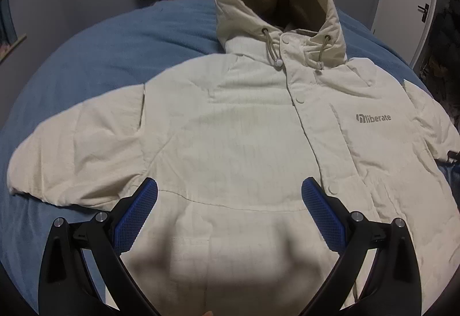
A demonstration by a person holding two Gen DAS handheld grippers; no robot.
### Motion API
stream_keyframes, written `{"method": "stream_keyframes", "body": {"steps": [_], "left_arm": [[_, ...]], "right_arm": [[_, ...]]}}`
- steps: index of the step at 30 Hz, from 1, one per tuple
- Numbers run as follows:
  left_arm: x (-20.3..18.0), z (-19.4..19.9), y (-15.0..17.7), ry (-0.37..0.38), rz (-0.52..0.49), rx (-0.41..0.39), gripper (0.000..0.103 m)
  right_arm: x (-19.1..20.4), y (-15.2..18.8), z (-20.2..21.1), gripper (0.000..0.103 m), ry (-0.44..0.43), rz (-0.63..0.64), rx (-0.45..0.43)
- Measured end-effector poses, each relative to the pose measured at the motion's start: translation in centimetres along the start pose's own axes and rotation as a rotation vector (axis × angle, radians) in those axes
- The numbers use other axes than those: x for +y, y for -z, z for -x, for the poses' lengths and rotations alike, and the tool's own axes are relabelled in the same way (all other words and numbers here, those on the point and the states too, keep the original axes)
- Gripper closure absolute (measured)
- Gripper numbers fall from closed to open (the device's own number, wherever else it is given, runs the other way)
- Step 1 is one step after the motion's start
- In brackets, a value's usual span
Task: Fold large clothes
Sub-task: 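Grasp the cream jacket sleeve with the right gripper and fold it across the body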
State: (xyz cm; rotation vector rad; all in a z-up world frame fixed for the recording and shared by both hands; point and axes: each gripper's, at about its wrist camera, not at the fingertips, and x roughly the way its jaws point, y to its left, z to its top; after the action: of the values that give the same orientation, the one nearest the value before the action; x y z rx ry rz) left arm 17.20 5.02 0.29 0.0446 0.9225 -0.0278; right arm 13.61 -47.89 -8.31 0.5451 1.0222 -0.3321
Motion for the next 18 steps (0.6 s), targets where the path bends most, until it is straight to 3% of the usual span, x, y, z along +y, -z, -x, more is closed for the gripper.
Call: {"method": "stream_keyframes", "body": {"steps": [7,14,18], "left_arm": [[-0.2,-1.4,0.0,0.02,-0.012,0.023,0.006],[0.5,-2.5,-0.3,0.026,0.005,0.039,0.006],[1.6,-3.5,-0.3,0.026,0.049,0.055,0.006]], "right_arm": [[-1.5,-1.3,-1.8,0.049,-0.008,-0.062,-0.024],[-3.9,-4.1,-1.8,0.053,0.015,-0.161,-0.163],[-4.9,-5.0,-1.3,0.073,-0.001,-0.211,-0.242]]}}
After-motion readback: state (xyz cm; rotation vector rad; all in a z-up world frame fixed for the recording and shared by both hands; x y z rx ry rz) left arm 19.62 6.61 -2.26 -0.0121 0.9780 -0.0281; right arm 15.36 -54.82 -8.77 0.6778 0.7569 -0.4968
